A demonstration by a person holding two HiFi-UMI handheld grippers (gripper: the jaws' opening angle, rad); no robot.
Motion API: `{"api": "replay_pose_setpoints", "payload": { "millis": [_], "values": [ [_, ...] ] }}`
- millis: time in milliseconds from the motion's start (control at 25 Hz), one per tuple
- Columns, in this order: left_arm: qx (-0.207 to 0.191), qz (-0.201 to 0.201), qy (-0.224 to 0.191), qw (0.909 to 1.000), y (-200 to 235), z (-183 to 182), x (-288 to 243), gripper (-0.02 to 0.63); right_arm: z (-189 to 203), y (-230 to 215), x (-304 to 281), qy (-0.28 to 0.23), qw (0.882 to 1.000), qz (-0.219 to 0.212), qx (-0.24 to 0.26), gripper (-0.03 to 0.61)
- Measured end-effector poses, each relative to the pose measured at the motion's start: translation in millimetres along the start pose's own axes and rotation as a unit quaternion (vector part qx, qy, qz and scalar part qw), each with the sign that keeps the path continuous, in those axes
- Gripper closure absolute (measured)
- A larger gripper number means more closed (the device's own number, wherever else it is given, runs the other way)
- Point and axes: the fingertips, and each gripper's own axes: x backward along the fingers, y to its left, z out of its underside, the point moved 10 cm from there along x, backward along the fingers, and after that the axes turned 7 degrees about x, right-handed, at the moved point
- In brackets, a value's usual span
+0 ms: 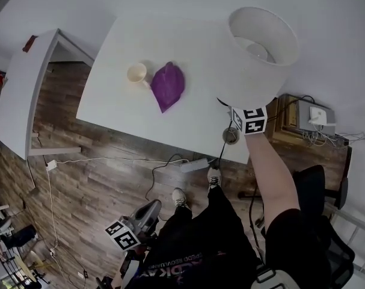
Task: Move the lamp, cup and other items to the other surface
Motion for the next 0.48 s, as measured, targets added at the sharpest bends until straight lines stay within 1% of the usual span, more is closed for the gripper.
{"api": "replay_pose_setpoints", "payload": {
  "millis": [240,480],
  "values": [
    [-0.010,0.007,-0.004,0.9999,3,-9,14,0.615,-11,10,14,-0.010,1.000,0.011,-0.005,0.449],
    [-0.020,0.025,-0.002,0.9995,1,-16,16,0.615,-22,17,23,-0.002,1.000,0.012,-0.003,0.449]
  ]
}}
